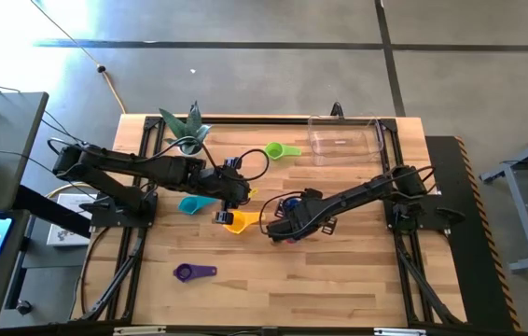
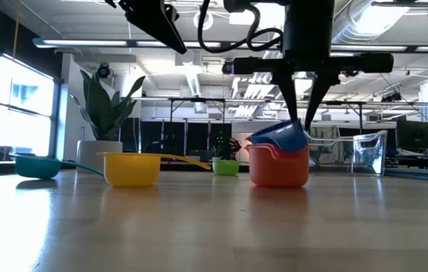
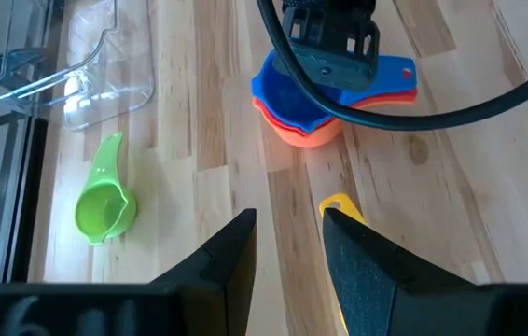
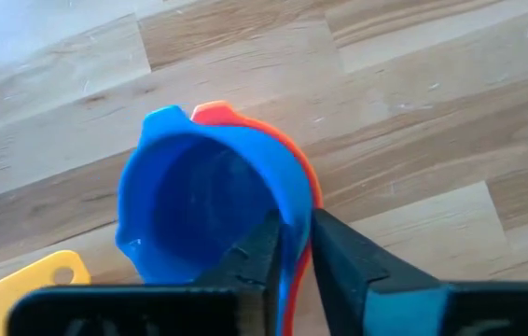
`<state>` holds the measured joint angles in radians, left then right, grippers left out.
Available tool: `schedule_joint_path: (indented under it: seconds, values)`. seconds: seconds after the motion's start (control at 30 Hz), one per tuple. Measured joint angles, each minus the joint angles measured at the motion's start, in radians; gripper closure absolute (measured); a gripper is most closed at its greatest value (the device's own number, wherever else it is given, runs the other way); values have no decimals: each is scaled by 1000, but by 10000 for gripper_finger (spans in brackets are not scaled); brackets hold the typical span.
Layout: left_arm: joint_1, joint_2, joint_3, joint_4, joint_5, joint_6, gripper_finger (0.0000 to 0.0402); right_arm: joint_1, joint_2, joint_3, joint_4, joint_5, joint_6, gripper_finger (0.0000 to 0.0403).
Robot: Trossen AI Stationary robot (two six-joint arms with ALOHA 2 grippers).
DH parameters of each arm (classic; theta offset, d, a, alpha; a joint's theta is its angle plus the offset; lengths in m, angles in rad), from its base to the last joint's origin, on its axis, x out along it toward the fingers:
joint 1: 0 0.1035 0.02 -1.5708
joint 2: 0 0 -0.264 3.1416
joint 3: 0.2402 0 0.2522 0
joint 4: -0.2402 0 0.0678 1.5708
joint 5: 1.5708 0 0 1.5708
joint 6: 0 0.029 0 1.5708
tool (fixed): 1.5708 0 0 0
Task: Nest measuring cups in basket
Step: Stack the blue measuring cup on top of the red measuring cup, then stack the yellow measuring cup on top of the blue measuring cup
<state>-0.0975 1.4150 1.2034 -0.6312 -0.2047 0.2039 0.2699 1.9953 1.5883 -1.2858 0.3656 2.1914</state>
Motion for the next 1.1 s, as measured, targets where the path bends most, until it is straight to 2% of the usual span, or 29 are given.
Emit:
schedule_joint_path:
  seconds: [0.27,0.43,0.63,0.87,1.1]
  values:
    - [0,0,0,-1,0,0,287,1,0,0,-9,-11,0,307]
    - [0,0,0,-16,0,0,287,1,-16,0,-14,-36,-24,302]
    - [0,-7,0,-59,-44,0,287,1,-70,0,-4,5,-92,302]
    - [2,-61,1,-146,-109,-52,287,-16,-148,0,40,37,-356,302]
    - [20,-135,1,-259,-130,-220,287,-87,-206,0,143,20,-740,302]
